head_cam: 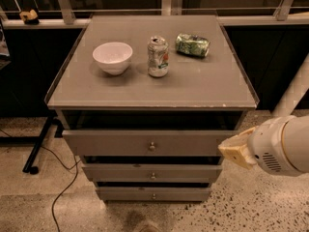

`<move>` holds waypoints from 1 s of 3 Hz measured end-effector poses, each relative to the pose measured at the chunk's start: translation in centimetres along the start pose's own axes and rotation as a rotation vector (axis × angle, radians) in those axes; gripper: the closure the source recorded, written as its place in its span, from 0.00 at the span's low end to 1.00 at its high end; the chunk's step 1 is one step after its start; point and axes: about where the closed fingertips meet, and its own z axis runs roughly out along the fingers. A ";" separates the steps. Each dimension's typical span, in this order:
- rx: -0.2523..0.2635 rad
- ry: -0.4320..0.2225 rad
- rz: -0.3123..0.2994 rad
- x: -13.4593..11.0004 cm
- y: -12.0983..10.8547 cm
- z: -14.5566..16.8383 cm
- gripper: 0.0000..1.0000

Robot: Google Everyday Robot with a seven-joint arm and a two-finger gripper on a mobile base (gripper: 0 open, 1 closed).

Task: Open top drawer

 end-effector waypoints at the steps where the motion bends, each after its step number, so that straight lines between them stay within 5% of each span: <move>1: 0.020 -0.041 0.038 0.4 -0.1 0.5 1.00; 3: 0.105 -0.196 0.158 2.2 -0.2 4.2 1.00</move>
Offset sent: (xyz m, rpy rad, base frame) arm 0.0107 -0.0042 -0.0468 0.1866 -0.2160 -0.2217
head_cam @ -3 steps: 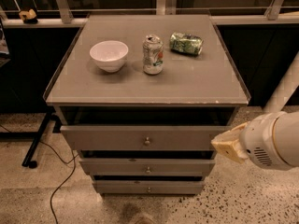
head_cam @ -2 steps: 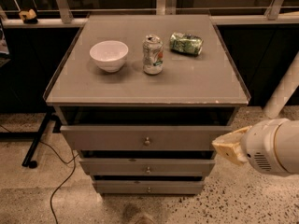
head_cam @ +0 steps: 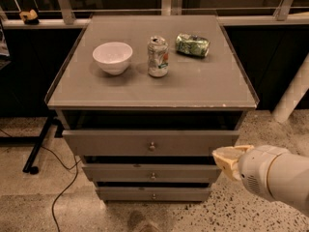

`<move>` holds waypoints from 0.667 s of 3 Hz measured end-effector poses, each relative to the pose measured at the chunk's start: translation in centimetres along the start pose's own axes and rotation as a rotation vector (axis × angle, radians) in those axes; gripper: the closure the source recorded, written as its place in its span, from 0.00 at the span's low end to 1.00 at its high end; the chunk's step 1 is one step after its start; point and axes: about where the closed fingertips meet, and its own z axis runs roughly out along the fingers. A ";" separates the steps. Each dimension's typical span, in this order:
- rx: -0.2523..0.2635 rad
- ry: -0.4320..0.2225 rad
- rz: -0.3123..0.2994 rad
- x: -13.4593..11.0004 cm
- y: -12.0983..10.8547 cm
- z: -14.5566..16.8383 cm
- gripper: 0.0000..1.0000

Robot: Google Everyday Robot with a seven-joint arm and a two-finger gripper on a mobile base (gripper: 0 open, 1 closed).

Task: Open top drawer

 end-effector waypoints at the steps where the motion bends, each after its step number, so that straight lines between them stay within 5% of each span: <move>1: 0.016 -0.054 0.082 1.0 -1.0 4.6 1.00; 2: 0.017 -0.054 0.082 1.0 -1.0 4.6 1.00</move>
Offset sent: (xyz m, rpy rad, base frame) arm 0.0503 0.0110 -0.0635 0.1139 -0.0122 -0.0797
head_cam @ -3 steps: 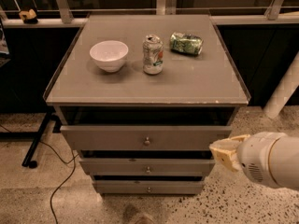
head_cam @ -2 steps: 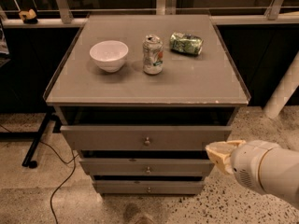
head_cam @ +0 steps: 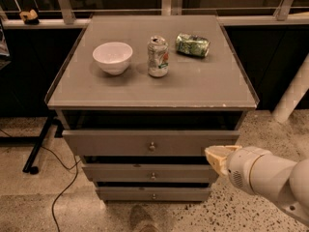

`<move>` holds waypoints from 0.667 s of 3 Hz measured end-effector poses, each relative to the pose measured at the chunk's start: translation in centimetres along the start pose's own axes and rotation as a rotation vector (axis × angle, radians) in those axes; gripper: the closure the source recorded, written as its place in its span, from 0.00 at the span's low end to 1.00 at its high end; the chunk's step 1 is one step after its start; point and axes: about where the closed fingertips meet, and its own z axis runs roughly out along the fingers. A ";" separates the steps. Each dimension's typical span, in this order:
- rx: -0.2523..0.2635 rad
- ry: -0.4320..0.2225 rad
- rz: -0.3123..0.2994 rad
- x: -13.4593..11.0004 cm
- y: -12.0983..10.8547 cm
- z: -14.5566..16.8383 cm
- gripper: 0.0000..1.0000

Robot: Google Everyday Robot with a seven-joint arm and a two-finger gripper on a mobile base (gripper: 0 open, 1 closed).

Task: Open top drawer

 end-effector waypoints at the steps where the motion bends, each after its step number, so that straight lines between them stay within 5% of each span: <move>1: 0.006 -0.014 -0.003 -0.5 -0.1 0.3 1.00; 2: -0.010 -0.070 -0.029 -2.9 -0.9 3.1 1.00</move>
Offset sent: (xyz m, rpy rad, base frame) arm 0.0458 0.0075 0.0081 0.0059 -0.1068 0.0213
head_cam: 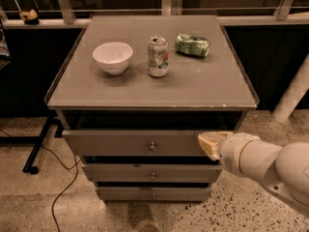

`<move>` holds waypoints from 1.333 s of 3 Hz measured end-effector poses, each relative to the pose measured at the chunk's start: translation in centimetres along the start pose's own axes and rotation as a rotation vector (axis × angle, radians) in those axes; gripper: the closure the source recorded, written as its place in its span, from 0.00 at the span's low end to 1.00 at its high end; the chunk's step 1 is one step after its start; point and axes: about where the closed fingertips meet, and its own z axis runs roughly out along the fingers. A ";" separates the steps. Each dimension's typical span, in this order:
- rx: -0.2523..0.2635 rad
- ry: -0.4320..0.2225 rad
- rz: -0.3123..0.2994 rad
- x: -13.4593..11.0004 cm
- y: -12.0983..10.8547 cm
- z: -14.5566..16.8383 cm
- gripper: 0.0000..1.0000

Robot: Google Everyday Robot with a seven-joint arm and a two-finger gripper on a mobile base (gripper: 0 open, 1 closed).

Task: Open top drawer

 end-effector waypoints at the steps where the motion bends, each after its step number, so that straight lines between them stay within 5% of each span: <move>1: 0.007 -0.006 -0.016 -0.3 -0.1 0.4 1.00; 4: 0.114 -0.039 0.028 1.9 -5.8 3.8 1.00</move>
Offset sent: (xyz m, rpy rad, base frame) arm 0.0369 -0.0256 -0.0220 -0.0242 -0.0619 -0.0392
